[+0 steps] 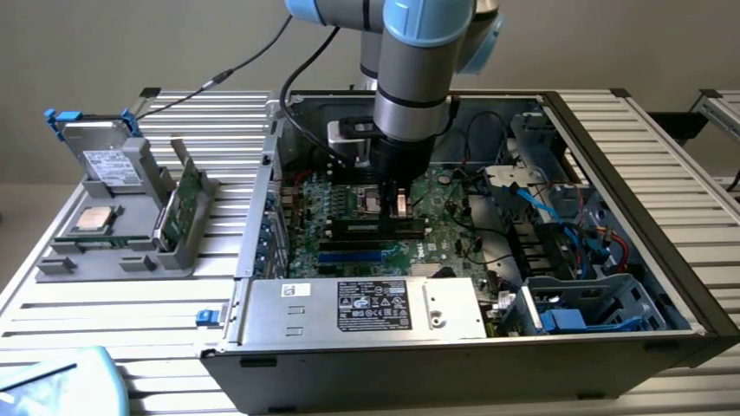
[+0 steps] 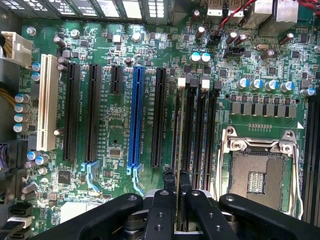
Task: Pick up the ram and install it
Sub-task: 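Insert the ram into the slot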
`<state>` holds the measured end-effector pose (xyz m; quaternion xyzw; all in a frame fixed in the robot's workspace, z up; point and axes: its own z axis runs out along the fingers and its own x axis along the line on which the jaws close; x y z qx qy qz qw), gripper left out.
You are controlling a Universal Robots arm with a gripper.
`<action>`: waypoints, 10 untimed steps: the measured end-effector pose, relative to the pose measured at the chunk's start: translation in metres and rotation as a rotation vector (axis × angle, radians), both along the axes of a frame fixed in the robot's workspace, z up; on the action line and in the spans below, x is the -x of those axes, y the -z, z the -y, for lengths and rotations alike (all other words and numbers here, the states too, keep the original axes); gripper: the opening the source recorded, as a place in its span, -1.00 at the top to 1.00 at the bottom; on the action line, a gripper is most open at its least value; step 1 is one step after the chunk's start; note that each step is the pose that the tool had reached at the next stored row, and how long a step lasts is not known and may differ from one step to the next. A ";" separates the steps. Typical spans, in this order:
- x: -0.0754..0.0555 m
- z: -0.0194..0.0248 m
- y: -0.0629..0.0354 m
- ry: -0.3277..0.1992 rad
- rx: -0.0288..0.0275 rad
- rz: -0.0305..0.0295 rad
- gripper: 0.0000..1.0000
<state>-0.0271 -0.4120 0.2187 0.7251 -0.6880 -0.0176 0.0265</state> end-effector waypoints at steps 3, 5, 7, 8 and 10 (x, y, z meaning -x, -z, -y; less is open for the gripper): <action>0.000 0.0000 0.0006 0.000 0.0001 0.0000 0.72; 0.000 0.0000 0.0007 0.000 0.0004 -0.0002 0.72; 0.000 0.0000 0.0010 0.000 0.0009 0.0000 0.72; 0.000 -0.0001 0.0017 0.000 0.0006 0.0002 0.72; 0.000 -0.0001 0.0021 0.000 0.0013 -0.0001 0.72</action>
